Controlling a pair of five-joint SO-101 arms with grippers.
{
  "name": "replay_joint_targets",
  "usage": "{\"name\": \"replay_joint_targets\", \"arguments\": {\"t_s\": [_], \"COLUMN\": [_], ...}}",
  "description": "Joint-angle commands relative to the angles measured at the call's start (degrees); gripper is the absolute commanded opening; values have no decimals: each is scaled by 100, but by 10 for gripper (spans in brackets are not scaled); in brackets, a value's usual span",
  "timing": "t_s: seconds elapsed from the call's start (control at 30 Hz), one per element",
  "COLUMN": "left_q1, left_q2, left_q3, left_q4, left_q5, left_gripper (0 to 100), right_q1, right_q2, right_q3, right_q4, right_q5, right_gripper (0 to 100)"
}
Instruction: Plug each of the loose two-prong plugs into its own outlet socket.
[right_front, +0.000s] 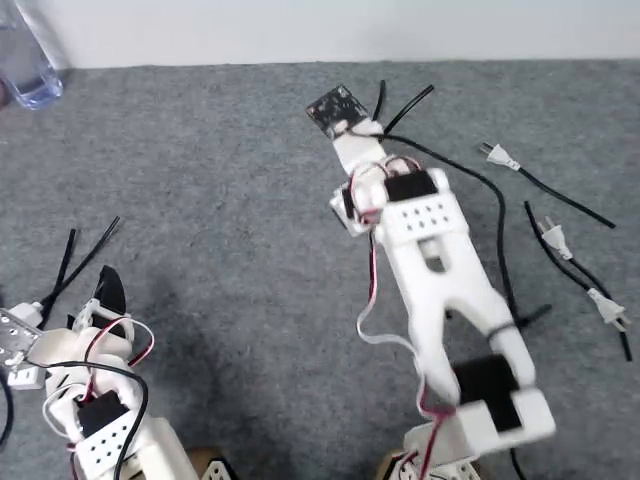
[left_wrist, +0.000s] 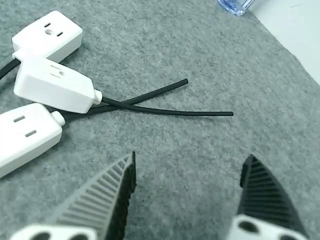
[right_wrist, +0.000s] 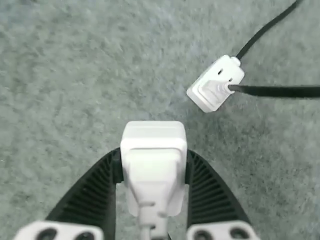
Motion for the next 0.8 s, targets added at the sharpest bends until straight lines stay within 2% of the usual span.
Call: {"name": "replay_joint_targets", "arguments": {"t_s": [0.0,0.17,0.4,0.5,0.77], "left_q1": [-26,-26,-26,-26,-26], "left_q2": [-53,-53,-53,-53,-53], "left_q3": [-48,-48,-48,-48,-48], "left_q4": [-44,-44,-44,-44,-44], "left_q5": [62,62,62,62,62], "left_gripper": [320,320,320,320,320], "right_q1": [224,558,541,541,277], "right_q2": [954,2484,4365,5015,6158], "right_q3": [-1855,-4422,-7525,-8440,-9960], "right_q4": [593,1376,2105,2097,2026], "right_q5": [-79,-211,-202,-176,571], "right_gripper": [9,9,9,9,9]}}
